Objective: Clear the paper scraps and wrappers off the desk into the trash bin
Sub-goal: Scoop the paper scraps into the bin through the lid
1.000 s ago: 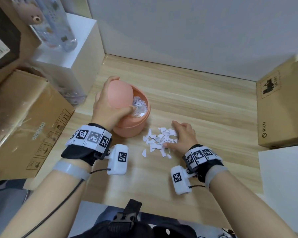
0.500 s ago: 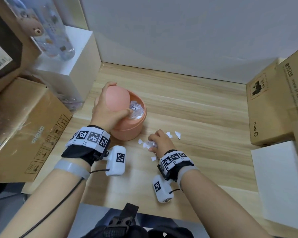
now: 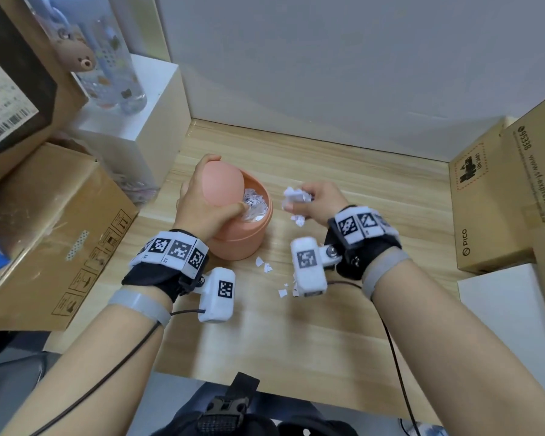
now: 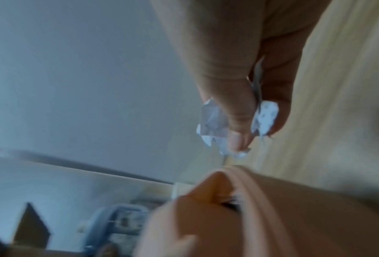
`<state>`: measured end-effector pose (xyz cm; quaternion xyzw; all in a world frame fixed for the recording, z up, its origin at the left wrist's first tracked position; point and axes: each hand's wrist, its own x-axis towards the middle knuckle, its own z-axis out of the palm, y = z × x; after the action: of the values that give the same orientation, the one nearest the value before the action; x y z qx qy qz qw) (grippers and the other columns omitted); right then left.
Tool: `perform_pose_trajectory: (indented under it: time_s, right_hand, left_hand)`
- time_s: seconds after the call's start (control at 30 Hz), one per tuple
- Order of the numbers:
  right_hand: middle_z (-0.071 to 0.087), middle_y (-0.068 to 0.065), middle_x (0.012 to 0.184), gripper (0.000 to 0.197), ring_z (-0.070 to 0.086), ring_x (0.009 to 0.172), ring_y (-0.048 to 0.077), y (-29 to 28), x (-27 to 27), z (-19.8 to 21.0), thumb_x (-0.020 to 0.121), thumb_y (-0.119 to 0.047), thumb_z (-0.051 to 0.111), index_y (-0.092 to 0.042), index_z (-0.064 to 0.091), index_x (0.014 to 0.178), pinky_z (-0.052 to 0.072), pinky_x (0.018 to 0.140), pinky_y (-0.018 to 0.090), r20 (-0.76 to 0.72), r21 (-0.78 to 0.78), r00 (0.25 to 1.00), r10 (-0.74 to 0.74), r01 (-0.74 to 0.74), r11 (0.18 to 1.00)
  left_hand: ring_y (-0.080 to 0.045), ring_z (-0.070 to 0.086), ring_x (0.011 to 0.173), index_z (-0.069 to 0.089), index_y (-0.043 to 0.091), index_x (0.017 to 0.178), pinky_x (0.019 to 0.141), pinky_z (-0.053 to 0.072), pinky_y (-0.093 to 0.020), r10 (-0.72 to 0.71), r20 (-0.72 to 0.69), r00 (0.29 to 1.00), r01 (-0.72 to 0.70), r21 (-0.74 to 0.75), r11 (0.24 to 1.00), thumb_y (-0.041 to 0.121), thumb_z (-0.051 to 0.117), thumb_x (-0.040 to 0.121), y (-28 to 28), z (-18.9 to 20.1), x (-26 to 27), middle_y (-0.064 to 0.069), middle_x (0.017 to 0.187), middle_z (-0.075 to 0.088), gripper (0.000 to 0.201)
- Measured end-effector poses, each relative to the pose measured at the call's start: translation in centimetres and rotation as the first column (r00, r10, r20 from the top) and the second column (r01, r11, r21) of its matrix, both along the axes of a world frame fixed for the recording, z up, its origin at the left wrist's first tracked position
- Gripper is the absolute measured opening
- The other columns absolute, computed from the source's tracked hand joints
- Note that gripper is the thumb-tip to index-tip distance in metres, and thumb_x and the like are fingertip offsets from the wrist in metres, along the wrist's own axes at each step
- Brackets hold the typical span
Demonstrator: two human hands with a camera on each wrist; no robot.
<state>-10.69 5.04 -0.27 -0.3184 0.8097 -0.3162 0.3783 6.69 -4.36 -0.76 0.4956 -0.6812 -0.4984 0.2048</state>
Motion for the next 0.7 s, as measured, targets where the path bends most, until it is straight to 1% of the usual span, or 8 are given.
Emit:
perform_pose_trajectory:
  time_s: [0.07,0.13,0.23,0.27,0.4,0.5,0.57,0.7]
  right_hand:
    - [0.069,0.017,0.104,0.044,0.065,0.092,0.028,-1.5,0.5,2.1,0.072,-0.019,0.075,0.000,0.062,0.109,0.052,0.089,0.043,0.006,-0.070,1.000,0.029,-0.029,0.997]
    - [0.070,0.020,0.096,0.031,0.066,0.090,0.030,-3.0,1.7,3.3,0.071,-0.016,0.075,-0.001,0.067,0.097,0.054,0.085,0.046,-0.059,-0.061,0.993,0.099,-0.103,0.993]
    - [0.063,0.009,0.080,0.017,0.059,0.075,0.022,-4.9,3.4,3.4,0.071,-0.014,0.071,-0.005,0.068,0.085,0.051,0.056,0.031,-0.198,0.102,0.955,0.220,-0.204,0.974]
    - [0.062,0.006,0.082,0.020,0.059,0.077,0.021,-5.3,3.8,3.5,0.070,-0.012,0.071,-0.007,0.068,0.090,0.048,0.055,0.026,-0.202,0.156,0.949,0.243,-0.213,0.964]
    - [0.068,0.012,0.104,0.033,0.067,0.089,0.026,-5.6,4.0,3.9,0.071,-0.002,0.065,-0.013,0.067,0.102,0.057,0.081,0.042,-0.059,0.172,0.969,0.239,-0.226,0.959]
    - [0.063,0.014,0.105,0.025,0.065,0.087,0.026,-5.0,3.0,5.0,0.081,0.001,0.055,-0.009,0.063,0.102,0.059,0.075,0.040,0.117,0.093,0.980,0.163,-0.174,0.980]
    - [0.059,0.015,0.098,0.012,0.062,0.082,0.026,-4.7,2.6,5.6,0.086,-0.010,0.055,-0.005,0.061,0.096,0.057,0.072,0.036,0.232,0.034,0.967,0.105,-0.116,0.993]
    - [0.060,0.014,0.085,0.050,0.061,0.071,0.024,-5.0,2.7,5.0,0.090,-0.050,0.042,-0.003,0.058,0.085,0.055,0.075,0.035,0.435,0.096,0.900,0.036,-0.086,0.992]
  left_hand:
    - [-0.033,0.047,0.114,0.037,0.055,0.121,0.102,0.041,-0.047,-0.001,0.003,1.000,0.001,0.002,1.000,0.037,0.070,0.046,0.0,0.1,0.0,-0.004,0.124,0.039,0.083]
    - [-0.033,0.048,0.112,0.037,0.055,0.120,0.102,0.042,-0.047,0.002,0.008,1.000,-0.002,0.000,1.000,0.038,0.070,0.046,0.0,0.1,0.0,-0.004,0.123,0.039,0.082]
    - [-0.034,0.049,0.113,0.036,0.059,0.118,0.100,0.044,-0.049,-0.003,0.017,1.000,0.003,0.024,1.000,0.039,0.071,0.045,0.1,0.3,0.0,-0.003,0.122,0.038,0.083]
    - [-0.034,0.049,0.113,0.035,0.060,0.116,0.099,0.044,-0.049,-0.004,0.017,1.000,0.003,0.030,1.000,0.042,0.070,0.043,0.1,0.3,0.1,-0.004,0.123,0.038,0.083]
    - [-0.035,0.049,0.112,0.034,0.060,0.117,0.100,0.044,-0.048,-0.015,0.028,0.999,0.014,0.032,0.999,0.040,0.069,0.046,-0.1,0.3,0.2,-0.003,0.120,0.037,0.082]
    - [-0.035,0.048,0.112,0.034,0.060,0.118,0.100,0.043,-0.048,-0.014,0.024,1.000,0.013,0.029,1.000,0.037,0.068,0.048,-0.1,0.1,0.2,-0.002,0.118,0.036,0.081]
    - [-0.034,0.048,0.112,0.034,0.060,0.118,0.101,0.043,-0.047,-0.012,0.015,1.000,0.011,0.020,1.000,0.037,0.069,0.049,-0.2,-0.1,0.2,-0.002,0.119,0.038,0.081]
    - [-0.032,0.047,0.114,0.034,0.060,0.119,0.102,0.042,-0.047,-0.011,0.013,1.000,0.011,0.016,1.000,0.040,0.069,0.047,-0.2,-0.3,0.1,0.000,0.119,0.037,0.082]
